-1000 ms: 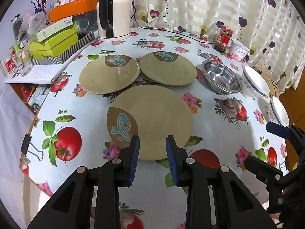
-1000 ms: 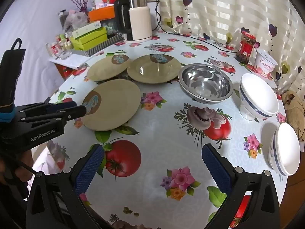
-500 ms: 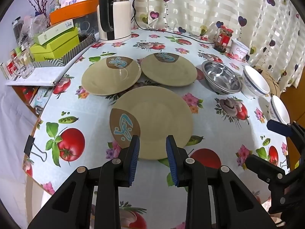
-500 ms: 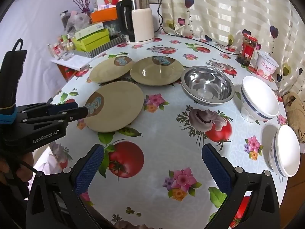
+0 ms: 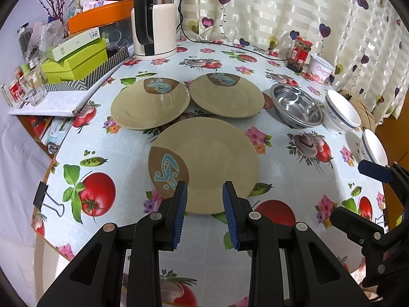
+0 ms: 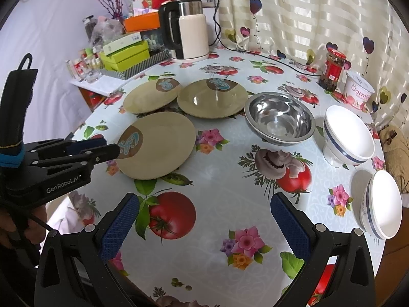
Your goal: Organize plates and bowls
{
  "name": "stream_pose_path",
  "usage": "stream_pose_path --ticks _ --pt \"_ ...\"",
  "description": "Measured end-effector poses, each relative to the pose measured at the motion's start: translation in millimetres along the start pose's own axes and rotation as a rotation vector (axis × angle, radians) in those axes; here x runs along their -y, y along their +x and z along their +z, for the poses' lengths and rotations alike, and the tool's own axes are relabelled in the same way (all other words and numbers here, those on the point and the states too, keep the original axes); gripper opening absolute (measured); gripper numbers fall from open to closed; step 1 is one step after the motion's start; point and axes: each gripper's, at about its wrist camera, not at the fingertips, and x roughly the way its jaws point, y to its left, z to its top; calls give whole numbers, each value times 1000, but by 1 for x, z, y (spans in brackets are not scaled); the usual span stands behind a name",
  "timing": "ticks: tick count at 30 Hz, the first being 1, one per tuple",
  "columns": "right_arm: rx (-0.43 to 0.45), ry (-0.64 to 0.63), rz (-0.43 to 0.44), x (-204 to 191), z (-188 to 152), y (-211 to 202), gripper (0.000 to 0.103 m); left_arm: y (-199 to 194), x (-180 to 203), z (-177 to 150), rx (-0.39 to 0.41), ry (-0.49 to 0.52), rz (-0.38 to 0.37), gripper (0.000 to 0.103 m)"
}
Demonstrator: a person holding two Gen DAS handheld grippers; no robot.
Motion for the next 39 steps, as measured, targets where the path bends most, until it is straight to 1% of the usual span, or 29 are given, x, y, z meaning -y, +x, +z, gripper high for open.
stream_pose_path --ticks 7,11,29,32,33,39 --pt "6 0 3 -5 7 -6 103 0 -1 -1 3 -7 -9 30" --pt "11 0 8 -1 7 -9 103 0 -4 -2 2 -13 -15 30" --pt "16 -16 14 -6 6 -10 103 -3 1 -3 -2 -2 -45 30" --pt "15 -16 21 -6 5 -10 100 -3 2 -3 -4 0 -47 30" --pt "13 -17 20 -6 5 -10 97 -3 2 -3 -4 0 -45 30" --pt "12 -20 17 -6 4 -9 94 -4 -1 -3 2 -9 -42 30"
